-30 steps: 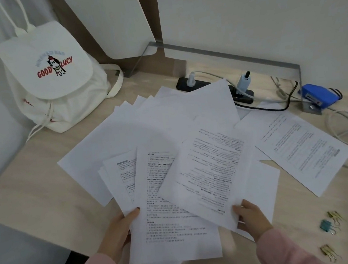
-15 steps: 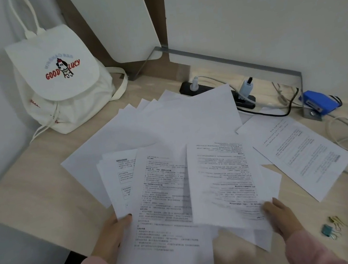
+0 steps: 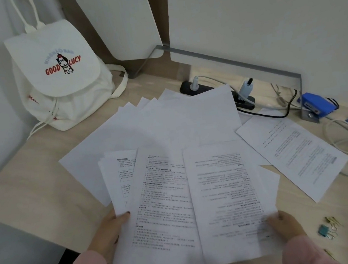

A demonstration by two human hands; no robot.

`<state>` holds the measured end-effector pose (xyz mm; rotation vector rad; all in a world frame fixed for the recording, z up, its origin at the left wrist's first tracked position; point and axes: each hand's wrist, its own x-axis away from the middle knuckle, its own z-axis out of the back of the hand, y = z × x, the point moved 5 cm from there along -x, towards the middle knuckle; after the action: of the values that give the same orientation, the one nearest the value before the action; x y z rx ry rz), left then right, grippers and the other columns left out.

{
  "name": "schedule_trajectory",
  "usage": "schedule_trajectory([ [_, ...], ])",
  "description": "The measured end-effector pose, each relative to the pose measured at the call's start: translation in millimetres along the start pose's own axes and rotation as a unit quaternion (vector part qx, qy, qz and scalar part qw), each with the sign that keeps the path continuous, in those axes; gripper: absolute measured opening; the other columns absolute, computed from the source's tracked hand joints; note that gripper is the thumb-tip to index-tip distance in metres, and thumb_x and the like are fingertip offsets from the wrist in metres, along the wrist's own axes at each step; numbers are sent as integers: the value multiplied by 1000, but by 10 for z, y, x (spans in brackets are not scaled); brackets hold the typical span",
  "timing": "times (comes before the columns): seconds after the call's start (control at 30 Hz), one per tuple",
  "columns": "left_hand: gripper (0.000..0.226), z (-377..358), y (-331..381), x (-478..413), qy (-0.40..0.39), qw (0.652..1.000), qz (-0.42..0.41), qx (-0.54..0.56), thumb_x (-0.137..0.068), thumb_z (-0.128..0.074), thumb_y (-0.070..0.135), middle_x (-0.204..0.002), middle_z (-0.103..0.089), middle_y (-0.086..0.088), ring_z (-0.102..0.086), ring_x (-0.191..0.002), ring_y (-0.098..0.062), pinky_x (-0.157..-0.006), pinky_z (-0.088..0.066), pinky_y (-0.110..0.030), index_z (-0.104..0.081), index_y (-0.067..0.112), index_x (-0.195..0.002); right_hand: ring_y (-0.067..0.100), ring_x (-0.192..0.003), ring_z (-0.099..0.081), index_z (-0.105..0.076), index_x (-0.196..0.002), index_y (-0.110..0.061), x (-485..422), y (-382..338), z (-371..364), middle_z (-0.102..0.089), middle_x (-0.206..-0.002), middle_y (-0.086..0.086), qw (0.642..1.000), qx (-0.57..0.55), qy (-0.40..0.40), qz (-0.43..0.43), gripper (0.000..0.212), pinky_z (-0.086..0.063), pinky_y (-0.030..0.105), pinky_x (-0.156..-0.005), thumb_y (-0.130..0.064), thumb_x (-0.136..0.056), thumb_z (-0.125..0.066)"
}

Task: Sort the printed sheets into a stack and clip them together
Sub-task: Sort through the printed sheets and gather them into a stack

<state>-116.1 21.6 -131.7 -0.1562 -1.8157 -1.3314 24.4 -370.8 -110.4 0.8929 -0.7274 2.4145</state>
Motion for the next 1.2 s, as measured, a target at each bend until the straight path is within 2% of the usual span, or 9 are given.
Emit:
schedule_trajectory([
  [0.27, 28, 22, 18, -35, -17, 1000, 19, -10, -91, -50, 3, -102, -69, -5, -64, -95, -27, -71, -51, -36, -60, 19, -111, 33, -102, -56, -49, -127, -3, 102, -308, -46, -62, -106, 18, 994, 21, 35, 102, 39, -41, 38, -88, -10, -89, -50],
  [0.37, 31, 45, 49, -55, -20, 999, 27, -14, -91, -50, 4, -106, -69, -4, -64, -96, -26, -70, -52, -36, -58, 19, -117, 29, -94, -56, -52, -116, -4, 107, -476, 10, -62, -103, 18, 975, 148, 67, 154, 27, -43, 35, -76, -13, -92, -42],
  [0.5, 32, 35, 92, -79, -38, 998, 43, -29, -90, -52, 7, -111, -69, -7, -65, -99, -28, -76, -53, -39, -58, 19, -120, 30, -88, -57, -60, -108, -7, 117, -844, 37, -64, -88, 11, 888, 321, 161, 288, 24, -42, 33, -68, -11, -89, -46],
  [0.63, 28, -44, 164, -93, -42, 998, 35, -36, -89, -53, 6, -102, -72, -1, -66, -95, -25, -74, -52, -38, -62, 25, -109, 27, -58, -59, -67, -72, -9, 241, -1432, -175, -61, -61, 6, 769, 388, 234, 451, 23, -50, 33, -55, -2, -53, -77],
  [0.77, 15, -190, 255, -155, -12, 999, 37, 6, -93, -48, 29, -102, -70, 1, -65, -92, -20, -78, -50, -37, -63, 31, -96, 24, -75, -53, -67, -73, -12, 448, -1985, -499, -63, -68, 5, 673, 400, 249, 570, 30, -56, 38, -78, 0, -46, -59],
  [0.9, 56, -313, 408, -95, -53, 994, 85, 44, -89, -22, 61, -92, -74, -2, -62, -92, -23, -72, -48, -35, -64, 25, -100, 24, -85, -38, -69, -75, -11, 585, -2328, -703, -65, -76, 9, 614, 381, 268, 637, 43, -51, 49, -90, 6, -48, -41],
  [1.0, 61, -297, 447, -70, -70, 990, 115, -29, -87, -20, 65, -97, -71, -6, -62, -87, -23, -65, -48, -32, -62, 24, -104, 24, -83, -39, -66, -66, -14, 643, -2538, -741, -64, -76, 7, 608, 393, 272, 634, 34, -40, 44, -89, 6, -48, -45],
  [1.13, 32, -298, 465, -66, -57, 989, 71, -118, -78, -59, 50, -85, -77, 4, -71, -80, -18, -67, -54, -31, -67, 27, -98, 20, -48, -51, -60, -55, -14, 646, -2687, -922, -59, -63, 5, 670, 391, 202, 598, 36, -31, 24, -49, 4, -26, -72],
  [1.2, 26, -408, 480, -62, -65, 986, 52, -143, -80, -65, 35, -86, -77, 3, -73, -78, -16, -62, -55, -28, -67, 22, -103, 19, -41, -49, -59, -56, -12, 655, -2692, -1072, -59, -62, 6, 684, 355, 182, 611, 39, -26, 21, -44, 7, -25, -73],
])
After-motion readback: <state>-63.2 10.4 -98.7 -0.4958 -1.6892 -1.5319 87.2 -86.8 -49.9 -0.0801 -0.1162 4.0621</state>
